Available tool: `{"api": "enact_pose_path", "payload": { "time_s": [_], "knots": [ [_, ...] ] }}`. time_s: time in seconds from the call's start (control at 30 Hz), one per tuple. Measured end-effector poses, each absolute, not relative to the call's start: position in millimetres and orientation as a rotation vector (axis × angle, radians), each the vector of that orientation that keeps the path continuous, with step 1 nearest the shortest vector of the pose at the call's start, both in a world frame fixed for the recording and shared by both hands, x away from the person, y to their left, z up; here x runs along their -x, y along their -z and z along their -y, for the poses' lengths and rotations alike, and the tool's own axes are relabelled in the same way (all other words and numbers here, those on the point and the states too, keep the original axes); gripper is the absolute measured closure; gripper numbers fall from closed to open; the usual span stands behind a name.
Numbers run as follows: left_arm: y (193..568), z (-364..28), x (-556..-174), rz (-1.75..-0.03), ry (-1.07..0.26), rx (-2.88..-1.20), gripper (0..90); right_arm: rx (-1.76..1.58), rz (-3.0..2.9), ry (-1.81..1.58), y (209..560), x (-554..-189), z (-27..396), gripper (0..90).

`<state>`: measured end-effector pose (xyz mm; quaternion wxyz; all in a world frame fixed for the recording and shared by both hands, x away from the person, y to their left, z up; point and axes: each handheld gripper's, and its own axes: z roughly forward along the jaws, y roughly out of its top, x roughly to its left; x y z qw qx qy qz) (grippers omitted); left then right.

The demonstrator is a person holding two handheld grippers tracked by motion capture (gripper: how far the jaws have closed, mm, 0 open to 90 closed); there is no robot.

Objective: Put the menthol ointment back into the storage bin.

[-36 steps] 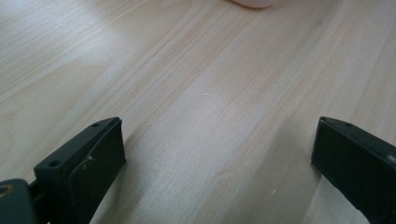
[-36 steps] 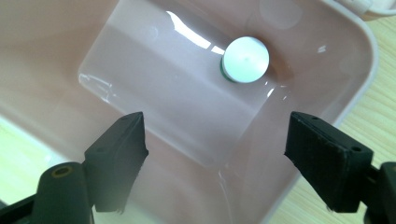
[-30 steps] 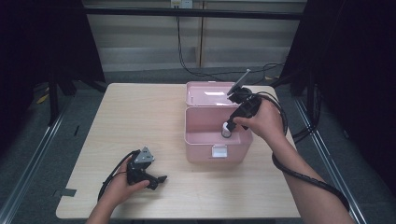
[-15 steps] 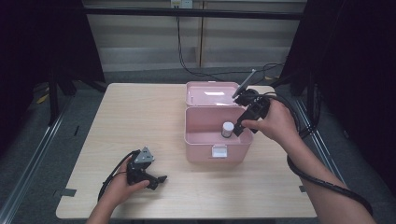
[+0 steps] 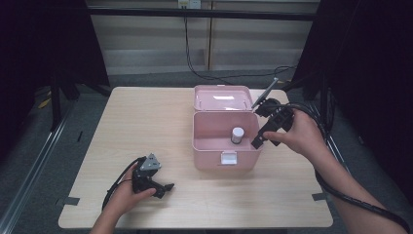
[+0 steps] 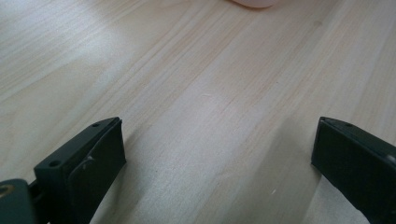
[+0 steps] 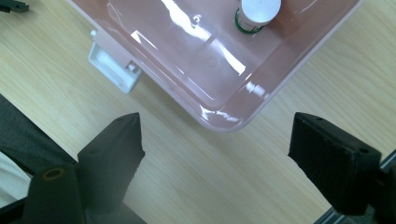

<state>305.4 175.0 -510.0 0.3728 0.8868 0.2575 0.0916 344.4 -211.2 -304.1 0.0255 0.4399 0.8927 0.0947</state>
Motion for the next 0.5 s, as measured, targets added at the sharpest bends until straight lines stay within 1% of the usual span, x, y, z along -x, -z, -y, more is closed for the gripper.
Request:
{"api": "enact_pose_path", "payload": {
  "time_s": [0.5],
  "knots": [
    [510, -175, -305, -0.657, -0.234, -2.276, 2.2, -1.319, -2.788, -0.375, 326, -319, 235, 16.1]
  ]
}}
